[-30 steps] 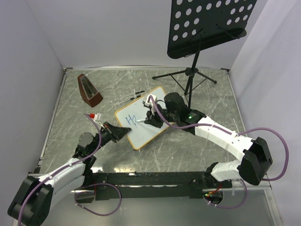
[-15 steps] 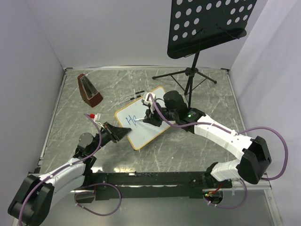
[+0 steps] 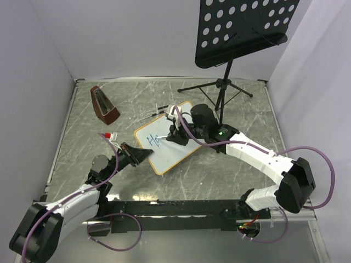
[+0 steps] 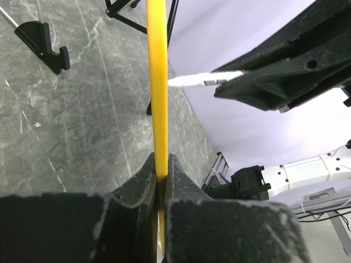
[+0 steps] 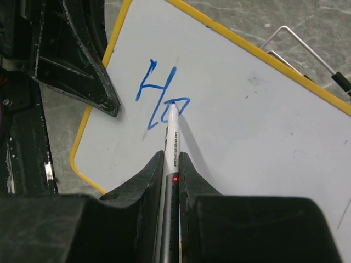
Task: Write a sentence on the whiteboard
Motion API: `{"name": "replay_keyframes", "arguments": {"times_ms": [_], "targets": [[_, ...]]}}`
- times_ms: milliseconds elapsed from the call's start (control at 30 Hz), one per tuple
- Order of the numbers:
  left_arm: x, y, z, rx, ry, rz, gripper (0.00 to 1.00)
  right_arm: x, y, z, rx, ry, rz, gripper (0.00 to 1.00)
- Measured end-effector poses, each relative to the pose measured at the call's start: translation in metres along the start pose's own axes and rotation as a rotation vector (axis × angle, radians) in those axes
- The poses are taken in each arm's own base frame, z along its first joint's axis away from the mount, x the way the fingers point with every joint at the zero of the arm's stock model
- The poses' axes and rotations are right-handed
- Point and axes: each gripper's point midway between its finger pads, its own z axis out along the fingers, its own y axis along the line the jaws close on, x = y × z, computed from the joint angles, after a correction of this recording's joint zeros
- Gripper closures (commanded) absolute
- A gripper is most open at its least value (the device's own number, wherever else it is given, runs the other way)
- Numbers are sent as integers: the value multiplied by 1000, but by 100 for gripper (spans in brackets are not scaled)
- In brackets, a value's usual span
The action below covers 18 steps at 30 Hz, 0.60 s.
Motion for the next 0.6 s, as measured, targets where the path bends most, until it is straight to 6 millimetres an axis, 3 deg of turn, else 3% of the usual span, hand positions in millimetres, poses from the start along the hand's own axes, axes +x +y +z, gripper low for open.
{"name": "replay_keyframes", "arguments": {"times_ms": [267, 600], "targets": [[-1, 0, 0, 1, -2, 1, 99, -5, -19, -9, 51, -25, 15, 100], [1, -1, -1, 7, 6, 1, 99, -5, -21, -10, 56, -28, 15, 100]]}}
